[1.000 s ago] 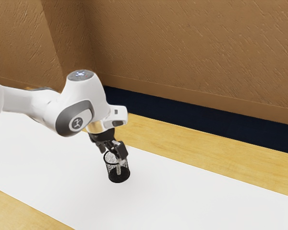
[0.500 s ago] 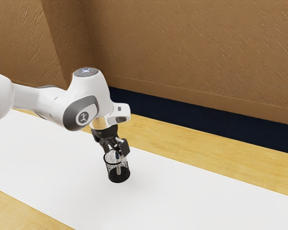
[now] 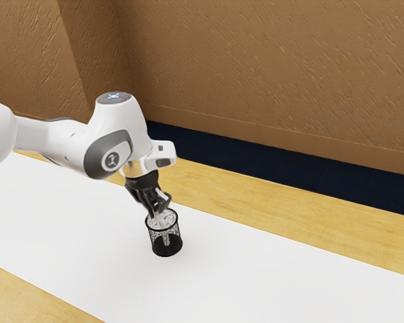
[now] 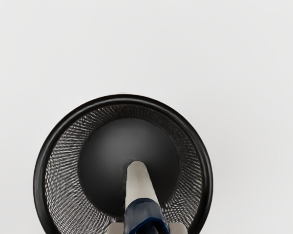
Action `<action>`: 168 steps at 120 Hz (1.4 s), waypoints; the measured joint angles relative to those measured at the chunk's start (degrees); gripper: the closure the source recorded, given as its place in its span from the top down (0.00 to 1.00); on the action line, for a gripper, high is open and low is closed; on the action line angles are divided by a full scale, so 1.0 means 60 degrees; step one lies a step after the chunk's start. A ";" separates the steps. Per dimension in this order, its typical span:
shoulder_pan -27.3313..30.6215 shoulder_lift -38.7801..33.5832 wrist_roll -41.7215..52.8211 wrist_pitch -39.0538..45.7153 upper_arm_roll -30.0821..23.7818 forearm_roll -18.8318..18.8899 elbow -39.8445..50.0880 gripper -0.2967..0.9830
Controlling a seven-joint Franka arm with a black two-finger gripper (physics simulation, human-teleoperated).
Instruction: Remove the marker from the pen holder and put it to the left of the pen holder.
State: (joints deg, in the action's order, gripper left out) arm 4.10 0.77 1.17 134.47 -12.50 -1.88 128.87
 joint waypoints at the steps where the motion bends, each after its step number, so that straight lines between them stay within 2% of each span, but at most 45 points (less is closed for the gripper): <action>1: 0.0001 -0.0001 -0.0002 0.0001 0.0001 0.0004 -0.0006 0.23; 25: -0.0133 -0.0398 -0.0116 -0.0533 0.0144 0.0255 -0.0550 0.18; 43: -0.0497 -0.0696 -0.0195 -0.2992 0.0760 0.0941 -0.2746 0.16; 60: -0.0636 0.1383 -0.0226 -0.6071 0.1725 0.1206 -0.5210 0.16; 77: -0.0290 0.2731 -0.0313 -0.8309 0.2072 0.1317 -0.6041 0.16; 97: -0.0273 0.4018 -0.0426 -0.9700 0.2285 0.1005 -0.6301 0.15; 121: 0.0009 0.5227 -0.0543 -1.0835 0.2591 0.0696 -0.7339 0.16; 146: 0.0219 0.5472 -0.0630 -1.1327 0.2605 0.0523 -0.7480 0.50; 161: 0.0257 0.5341 -0.0667 -1.0740 0.2523 0.0448 -0.7540 0.62; 168: 0.0249 0.4608 -0.0675 -1.0042 0.2094 0.0390 -0.7780 0.65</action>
State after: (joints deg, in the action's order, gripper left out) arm 5.59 28.41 -2.88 74.22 0.06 0.47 82.19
